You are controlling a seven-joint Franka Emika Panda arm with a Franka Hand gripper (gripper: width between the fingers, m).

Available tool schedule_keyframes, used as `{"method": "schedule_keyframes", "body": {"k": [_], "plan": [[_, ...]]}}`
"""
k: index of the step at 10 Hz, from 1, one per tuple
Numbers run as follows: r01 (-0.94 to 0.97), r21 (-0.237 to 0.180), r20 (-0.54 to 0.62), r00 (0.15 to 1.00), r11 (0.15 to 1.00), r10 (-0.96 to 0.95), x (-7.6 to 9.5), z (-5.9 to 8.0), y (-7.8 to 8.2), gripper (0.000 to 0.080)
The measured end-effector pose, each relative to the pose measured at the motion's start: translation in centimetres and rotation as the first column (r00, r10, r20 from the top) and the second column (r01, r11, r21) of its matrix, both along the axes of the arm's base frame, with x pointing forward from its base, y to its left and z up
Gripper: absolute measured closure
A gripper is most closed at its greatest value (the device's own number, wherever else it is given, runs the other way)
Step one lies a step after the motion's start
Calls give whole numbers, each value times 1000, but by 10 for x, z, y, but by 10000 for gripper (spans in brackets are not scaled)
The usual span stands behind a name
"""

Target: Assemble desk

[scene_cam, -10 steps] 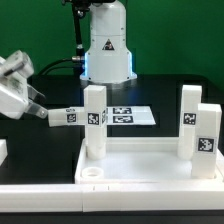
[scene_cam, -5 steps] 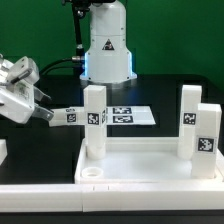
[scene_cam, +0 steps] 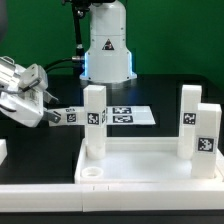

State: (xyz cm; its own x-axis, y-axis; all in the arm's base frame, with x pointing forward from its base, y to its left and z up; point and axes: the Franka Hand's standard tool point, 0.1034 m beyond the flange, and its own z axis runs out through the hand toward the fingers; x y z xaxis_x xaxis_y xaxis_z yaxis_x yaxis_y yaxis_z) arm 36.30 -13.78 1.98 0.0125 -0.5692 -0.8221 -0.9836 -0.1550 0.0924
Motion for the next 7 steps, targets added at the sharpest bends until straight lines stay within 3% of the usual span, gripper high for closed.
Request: {"method": "schedule_keyframes", "body": {"k": [6,7], "plan": [[-17,-51,-1,1000,999,17,2,-14,0,150],[-16,-51,-1,1000,999,16,2,-14,0,271]]}}
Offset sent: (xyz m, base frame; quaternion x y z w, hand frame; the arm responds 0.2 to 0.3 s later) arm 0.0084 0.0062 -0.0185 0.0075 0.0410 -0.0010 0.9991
